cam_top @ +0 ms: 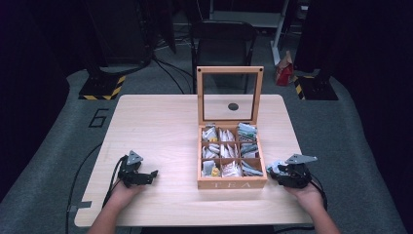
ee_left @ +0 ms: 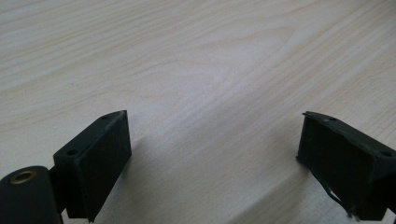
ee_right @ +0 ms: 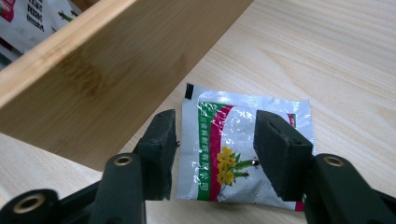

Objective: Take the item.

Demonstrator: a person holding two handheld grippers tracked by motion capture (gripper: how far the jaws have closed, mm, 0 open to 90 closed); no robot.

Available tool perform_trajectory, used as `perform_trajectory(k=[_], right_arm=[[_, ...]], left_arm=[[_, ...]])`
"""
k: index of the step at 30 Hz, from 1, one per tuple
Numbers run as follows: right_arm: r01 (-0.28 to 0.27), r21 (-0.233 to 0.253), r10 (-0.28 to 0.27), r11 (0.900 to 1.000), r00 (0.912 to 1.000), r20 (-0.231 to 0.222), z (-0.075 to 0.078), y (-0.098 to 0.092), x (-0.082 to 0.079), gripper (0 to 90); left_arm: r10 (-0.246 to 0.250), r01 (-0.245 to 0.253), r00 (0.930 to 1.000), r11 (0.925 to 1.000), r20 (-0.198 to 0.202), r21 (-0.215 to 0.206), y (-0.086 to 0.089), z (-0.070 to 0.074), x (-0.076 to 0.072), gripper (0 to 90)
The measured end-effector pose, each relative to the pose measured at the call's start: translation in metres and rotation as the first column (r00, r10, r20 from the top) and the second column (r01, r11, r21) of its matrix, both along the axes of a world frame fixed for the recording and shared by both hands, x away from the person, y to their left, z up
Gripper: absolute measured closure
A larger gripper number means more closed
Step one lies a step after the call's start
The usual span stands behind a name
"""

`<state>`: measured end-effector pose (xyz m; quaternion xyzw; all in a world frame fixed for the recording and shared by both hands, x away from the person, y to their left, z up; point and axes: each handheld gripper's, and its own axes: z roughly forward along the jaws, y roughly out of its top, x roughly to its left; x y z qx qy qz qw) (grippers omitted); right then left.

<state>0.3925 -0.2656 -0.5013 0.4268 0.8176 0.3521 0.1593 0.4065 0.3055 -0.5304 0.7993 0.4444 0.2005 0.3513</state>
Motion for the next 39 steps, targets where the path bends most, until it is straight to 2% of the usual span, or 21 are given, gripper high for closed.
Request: perform_trajectory(k=[8,13,26,32,39], right_arm=[[0.003,0.017,-0.003,1.000,1.0000,0.007,0.008,-0.001,0.001,44.9],[0.006,0.040,-0.006,0.999,0.9998,0.019,0.021,-0.003,0.000,43.8],[0.023,0.061,-0.027,0.998,0.9978,0.060,0.051,-0.005,-0.001,43.3],[0.000,0.074,-0.007,0.997,0.9960,0.089,0.065,0.002,-0.004,43.1],[-0.026,0.074,0.018,0.997,0.9946,0.102,0.069,0.012,-0.007,43.1]], left_arm=[[0.001,-0.001,1.0000,1.0000,0.000,-0.001,0.000,0.000,0.000,9.2],[-0.001,0.001,1.0000,1.0000,0.000,0.001,0.000,0.000,0.000,9.2],[0.000,0.000,1.0000,1.0000,0.000,0.000,0.000,0.000,0.000,9.2],[0.000,0.000,1.0000,1.0000,0.000,0.000,0.000,0.000,0.000,9.2],[0.001,-0.001,1.0000,1.0000,0.000,-0.002,0.000,0.000,0.000,9.2]])
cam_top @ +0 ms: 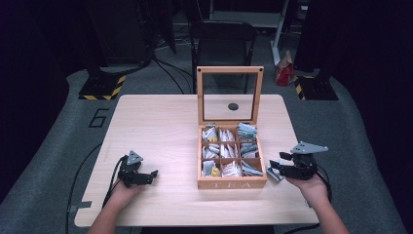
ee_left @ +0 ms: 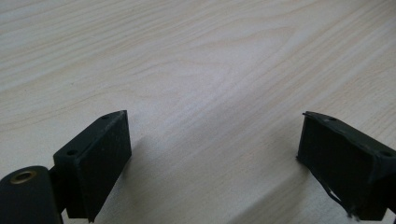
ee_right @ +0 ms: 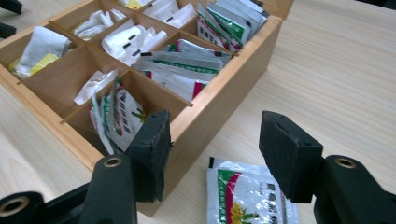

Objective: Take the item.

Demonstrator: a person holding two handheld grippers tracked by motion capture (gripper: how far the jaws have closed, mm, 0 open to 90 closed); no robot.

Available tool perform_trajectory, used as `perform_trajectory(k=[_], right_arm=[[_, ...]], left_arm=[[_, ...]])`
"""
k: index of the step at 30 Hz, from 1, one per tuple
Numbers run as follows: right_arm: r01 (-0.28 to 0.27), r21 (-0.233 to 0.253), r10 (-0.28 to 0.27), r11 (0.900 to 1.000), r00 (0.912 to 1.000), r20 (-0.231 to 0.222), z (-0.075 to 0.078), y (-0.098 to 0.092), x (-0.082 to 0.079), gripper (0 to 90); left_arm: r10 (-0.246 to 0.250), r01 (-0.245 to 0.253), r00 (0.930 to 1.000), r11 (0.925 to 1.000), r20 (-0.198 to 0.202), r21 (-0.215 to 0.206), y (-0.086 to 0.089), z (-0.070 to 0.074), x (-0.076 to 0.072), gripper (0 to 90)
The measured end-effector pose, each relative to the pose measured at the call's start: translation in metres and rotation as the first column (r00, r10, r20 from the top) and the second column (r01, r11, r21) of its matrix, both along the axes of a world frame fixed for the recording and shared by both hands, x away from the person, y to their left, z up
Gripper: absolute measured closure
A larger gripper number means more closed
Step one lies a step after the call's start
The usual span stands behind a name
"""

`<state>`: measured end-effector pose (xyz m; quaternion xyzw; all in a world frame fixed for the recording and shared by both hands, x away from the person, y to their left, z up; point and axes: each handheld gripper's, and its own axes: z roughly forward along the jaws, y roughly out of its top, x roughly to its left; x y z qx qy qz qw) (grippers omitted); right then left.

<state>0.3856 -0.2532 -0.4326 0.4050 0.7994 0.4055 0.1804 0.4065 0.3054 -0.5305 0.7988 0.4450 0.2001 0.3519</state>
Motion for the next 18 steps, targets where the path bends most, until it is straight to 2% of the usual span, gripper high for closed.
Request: perform_trajectory(k=[7,14,17,18], right_arm=[[-0.014,0.003,0.013,1.000,0.9996,0.024,-0.002,0.009,-0.005,42.9],[-0.020,0.043,0.018,0.999,0.9992,0.035,-0.006,0.017,-0.010,42.5],[-0.023,0.037,0.021,0.999,0.9986,0.049,-0.006,0.016,-0.011,41.8],[-0.019,0.004,0.019,1.000,0.9977,0.066,-0.006,0.014,-0.012,41.6]], left_arm=[[-0.001,0.001,1.0000,1.0000,0.000,0.001,0.000,0.000,0.000,9.2],[0.000,0.000,1.0000,1.0000,0.000,0.001,0.000,0.000,0.000,9.2],[-0.001,0.001,1.0000,1.0000,0.000,0.001,0.000,0.000,0.000,9.2],[0.000,0.000,1.0000,1.0000,0.001,0.002,0.000,0.000,0.000,9.2]])
